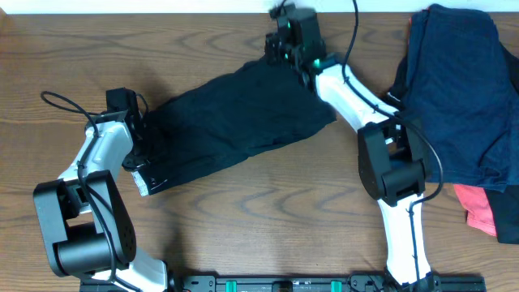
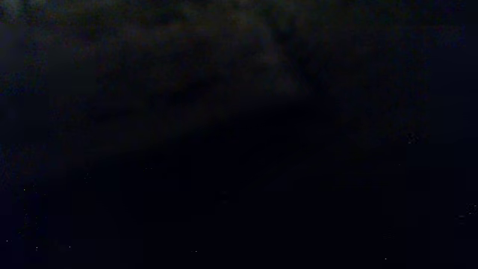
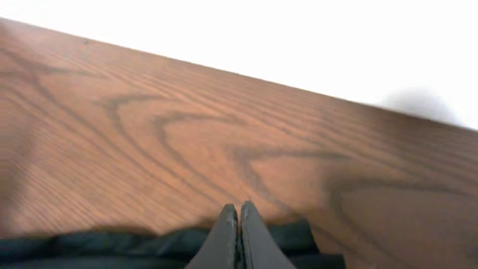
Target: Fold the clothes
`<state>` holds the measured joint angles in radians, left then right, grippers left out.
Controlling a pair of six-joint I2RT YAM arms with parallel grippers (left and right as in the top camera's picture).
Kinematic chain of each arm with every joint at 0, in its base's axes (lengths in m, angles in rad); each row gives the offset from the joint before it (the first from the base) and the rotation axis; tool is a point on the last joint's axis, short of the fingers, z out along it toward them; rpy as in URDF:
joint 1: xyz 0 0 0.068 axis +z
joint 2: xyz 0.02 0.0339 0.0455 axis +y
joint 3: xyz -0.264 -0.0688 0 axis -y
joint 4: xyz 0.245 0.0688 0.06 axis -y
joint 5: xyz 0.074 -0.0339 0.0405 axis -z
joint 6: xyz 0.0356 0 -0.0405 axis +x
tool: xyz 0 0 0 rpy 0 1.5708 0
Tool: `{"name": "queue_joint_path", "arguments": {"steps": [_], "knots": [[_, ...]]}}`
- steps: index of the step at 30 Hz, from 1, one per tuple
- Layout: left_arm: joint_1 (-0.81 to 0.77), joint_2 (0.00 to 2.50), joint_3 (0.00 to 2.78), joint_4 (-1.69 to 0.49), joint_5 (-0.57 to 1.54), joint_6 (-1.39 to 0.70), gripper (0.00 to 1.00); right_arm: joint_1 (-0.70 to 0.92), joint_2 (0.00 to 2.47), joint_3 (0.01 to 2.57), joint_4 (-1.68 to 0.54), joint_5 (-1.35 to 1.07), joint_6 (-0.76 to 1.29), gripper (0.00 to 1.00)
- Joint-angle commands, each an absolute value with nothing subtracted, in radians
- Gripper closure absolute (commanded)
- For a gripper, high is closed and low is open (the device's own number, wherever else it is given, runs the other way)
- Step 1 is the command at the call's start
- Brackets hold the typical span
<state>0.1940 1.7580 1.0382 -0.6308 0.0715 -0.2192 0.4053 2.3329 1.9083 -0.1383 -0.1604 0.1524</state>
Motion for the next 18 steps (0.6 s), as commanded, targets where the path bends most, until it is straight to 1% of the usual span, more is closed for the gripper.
{"name": "queue_joint_path", "arguments": {"steps": [1,4,7,9,12,18], "knots": [[0.192,1.76,1.042,-0.634,0.067,-0.211,0.94,0.411,2.34,2.0,-0.271,-0.218,0.105,0.97],[0.192,1.76,1.042,-0.635,0.067,-0.211,0.94,0.414,2.34,2.048,-0.455,-0.279,0.088,0.99],[0.192,1.76,1.042,-0.635,0.067,-0.211,0.94,0.428,2.341,2.049,-0.582,-0.391,0.088,0.99],[0.192,1.76,1.042,-0.635,0.067,-0.211,0.94,0.453,2.342,2.04,-0.649,-0.425,0.07,0.99],[0.192,1.76,1.042,-0.634,0.067,-0.211,0.94,0.503,2.342,2.023,-0.705,-0.422,0.043,0.99],[0.192,1.76,1.042,-0.635,0.067,-0.211,0.94,0.605,2.355,1.991,-0.734,-0.372,0.052,0.99]]}}
